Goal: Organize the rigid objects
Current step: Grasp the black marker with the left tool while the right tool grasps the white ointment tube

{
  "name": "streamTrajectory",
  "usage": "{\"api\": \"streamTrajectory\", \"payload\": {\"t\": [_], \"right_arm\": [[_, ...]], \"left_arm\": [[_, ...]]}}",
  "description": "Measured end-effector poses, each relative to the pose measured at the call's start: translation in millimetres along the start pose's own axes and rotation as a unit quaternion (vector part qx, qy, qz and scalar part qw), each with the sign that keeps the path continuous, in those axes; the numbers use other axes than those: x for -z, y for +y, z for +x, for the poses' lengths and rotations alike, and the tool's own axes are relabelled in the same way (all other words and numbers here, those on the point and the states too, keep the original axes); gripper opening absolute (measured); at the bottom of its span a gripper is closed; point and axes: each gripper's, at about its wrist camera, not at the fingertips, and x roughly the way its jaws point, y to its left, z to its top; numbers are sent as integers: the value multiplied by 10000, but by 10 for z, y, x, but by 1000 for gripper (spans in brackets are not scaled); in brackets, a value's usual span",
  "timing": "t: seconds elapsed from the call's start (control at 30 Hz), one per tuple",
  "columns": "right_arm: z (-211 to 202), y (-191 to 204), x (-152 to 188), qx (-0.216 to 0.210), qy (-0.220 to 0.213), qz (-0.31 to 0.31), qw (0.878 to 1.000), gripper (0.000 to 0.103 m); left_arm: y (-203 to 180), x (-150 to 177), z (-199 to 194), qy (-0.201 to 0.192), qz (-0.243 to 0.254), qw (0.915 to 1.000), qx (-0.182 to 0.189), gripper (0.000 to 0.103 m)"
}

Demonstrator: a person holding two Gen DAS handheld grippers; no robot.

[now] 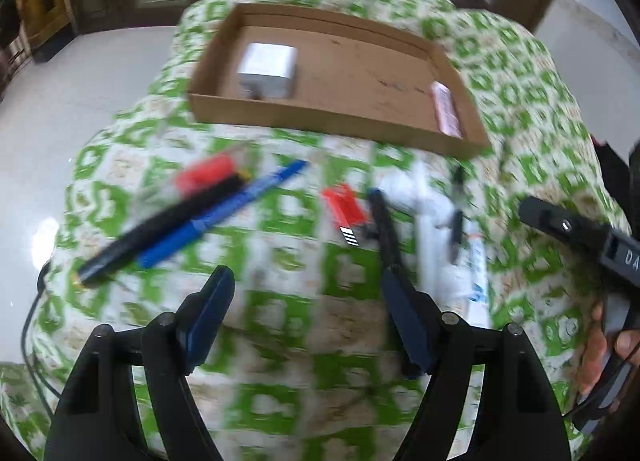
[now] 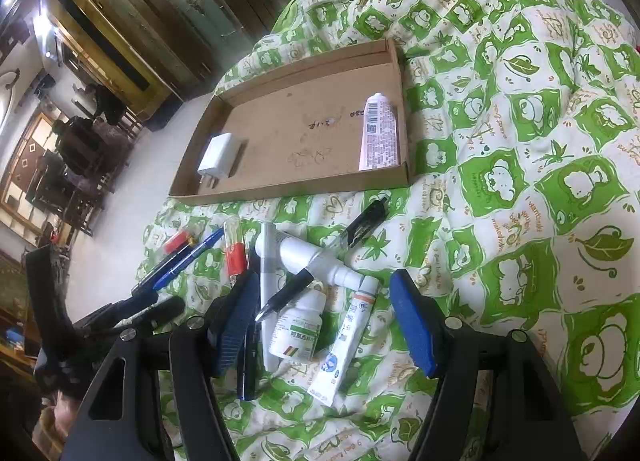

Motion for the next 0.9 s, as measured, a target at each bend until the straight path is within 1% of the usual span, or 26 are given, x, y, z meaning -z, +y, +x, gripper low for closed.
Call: {"api": "streamTrajectory", "payload": {"t": [0.07,0.17,0.23,0.3,0.37,0.47,0.53,0.6,0.63,0.67,0.73,0.77,0.8,0.9], "right_arm": [[5,0,1,11,-9,-1,10000,63],[29,13,4,46,3,-26,10000,63],[42,12,5,63,18,-39,10000,63],[50,14,4,63,25,-47,10000,63],[57,15,7,68,29,-50,10000,63],[78,21,5,92,52,-66,9999,63],[105,34,9,147,92,-107,9998,63],[128,57,19,193,141,-169,9996,63],[144,68,29,218,193,-223,9993,63],[160,76,36,240,245,-265,9991,62],[183,80,51,310,319,-307,9985,55],[204,74,58,337,389,-302,9982,46],[228,58,63,329,469,-261,9980,42],[319,-20,70,401,732,-70,9965,36]], "left_arm": [[-149,6,62,84,48,9999,-33,76],[-295,16,181,323,79,9994,94,76],[-342,9,252,437,65,9990,81,72],[-359,27,318,556,6,9984,35,60],[-341,51,384,660,-86,9978,66,54],[-397,71,456,689,-80,9976,38,53],[-492,59,504,711,28,9975,-22,45],[-590,48,543,724,118,9973,-62,21],[-620,46,548,709,137,9974,-52,16],[-641,50,540,668,175,9976,-73,14],[-616,54,516,652,159,9977,5,13],[-561,51,494,657,87,9978,70,12],[-484,58,450,655,50,9978,86,12],[-302,43,442,739,12,9971,170,12]]}}
